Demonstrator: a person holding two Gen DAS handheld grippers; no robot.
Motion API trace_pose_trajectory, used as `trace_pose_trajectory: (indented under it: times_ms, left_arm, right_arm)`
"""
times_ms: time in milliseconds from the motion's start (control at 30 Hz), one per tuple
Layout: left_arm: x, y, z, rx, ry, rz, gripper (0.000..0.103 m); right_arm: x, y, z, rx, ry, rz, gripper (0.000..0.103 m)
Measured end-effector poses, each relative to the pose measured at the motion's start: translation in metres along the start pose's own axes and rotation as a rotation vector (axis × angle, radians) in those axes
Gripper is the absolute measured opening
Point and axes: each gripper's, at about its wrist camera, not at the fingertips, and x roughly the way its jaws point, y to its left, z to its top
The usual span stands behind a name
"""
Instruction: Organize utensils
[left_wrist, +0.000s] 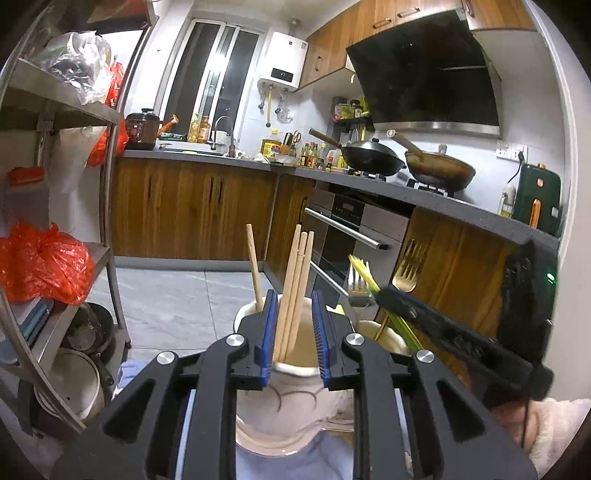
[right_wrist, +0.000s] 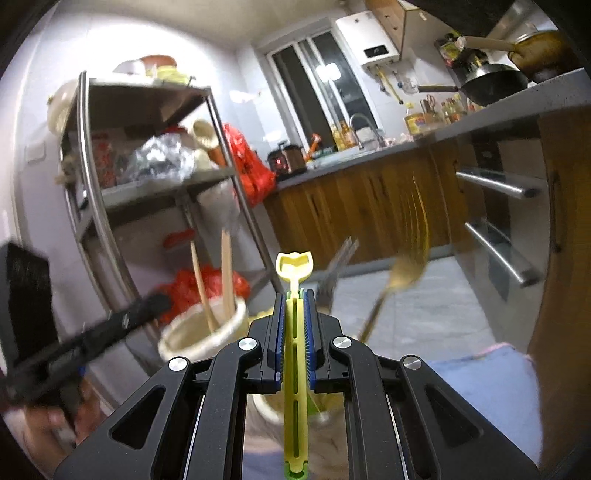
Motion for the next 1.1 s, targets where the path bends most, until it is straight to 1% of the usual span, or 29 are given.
trace_pose_trajectory:
  times_ms: [100,200,333,400,467,500,567,633,667,700,767,867,933,967,1000,1033,1067,1100]
  left_arm:
    - [-0.009,0.0,-0.003,-0.013,0.004,-0.009,0.019]
    - [-0.016,0.0,-0.007,-0.004,0.005,-0.011,0.019]
    - [-0.019,0.002,-0.007,-0.005,0.006,-0.027,0.019]
    - [-0.015,0.001,-0.004,0.002,0.018,-0.029,0.019]
    - [-0.007,0.001,0.003,-0.008,0.041,-0.052,0.019]
    - [-0.001,0.001,0.009,-0.03,0.059,-0.08,0.019]
    - [0.013,-0.001,0.021,-0.079,0.096,-0.152,0.026]
    - [0.021,-0.005,0.03,-0.105,0.106,-0.191,0.031]
    - [0.026,-0.008,0.035,-0.109,0.11,-0.204,0.031]
    - [0.031,-0.011,0.037,-0.109,0.117,-0.206,0.033]
    - [0.042,-0.017,0.043,-0.109,0.145,-0.204,0.034]
    - [0.059,-0.02,0.051,-0.145,0.192,-0.228,0.034]
    - [0.065,-0.021,0.054,-0.159,0.198,-0.238,0.034]
    - [0.067,-0.022,0.055,-0.158,0.201,-0.255,0.034]
    - [0.067,-0.023,0.054,-0.152,0.203,-0.261,0.027]
    - [0.068,-0.026,0.055,-0.14,0.204,-0.26,0.011]
    - [0.068,-0.027,0.056,-0.13,0.203,-0.257,0.006]
    - [0.068,-0.028,0.056,-0.128,0.195,-0.27,0.006]
  right_arm:
    - [0.013,0.0,0.003,0.045,-0.003,0.037,0.01]
    - [0.021,0.0,0.002,0.06,-0.015,0.043,0.01]
    - [0.031,0.01,-0.005,-0.01,-0.008,0.016,0.01]
    - [0.026,0.014,-0.007,-0.036,-0.016,0.019,0.01]
    - [0.013,0.018,-0.006,-0.071,-0.042,0.025,0.01]
    - [0.008,0.019,-0.006,-0.084,-0.051,0.028,0.01]
    - [-0.002,0.019,-0.006,-0.106,-0.062,0.034,0.01]
    - [-0.006,0.018,-0.006,-0.116,-0.059,0.046,0.01]
    - [-0.008,0.017,-0.005,-0.12,-0.06,0.052,0.01]
    - [-0.009,0.015,-0.005,-0.12,-0.062,0.057,0.01]
    - [-0.011,0.013,-0.003,-0.113,-0.068,0.065,0.01]
    - [-0.015,0.012,-0.001,-0.114,-0.075,0.086,0.01]
    - [-0.016,0.014,-0.001,-0.133,-0.074,0.095,0.01]
    - [-0.016,0.016,-0.001,-0.142,-0.075,0.095,0.01]
    - [-0.016,0.016,-0.002,-0.148,-0.076,0.093,0.01]
    - [-0.016,0.017,-0.001,-0.154,-0.078,0.089,0.01]
    - [-0.014,0.017,-0.001,-0.157,-0.079,0.083,0.01]
    - [-0.013,0.017,0.0,-0.156,-0.079,0.082,0.01]
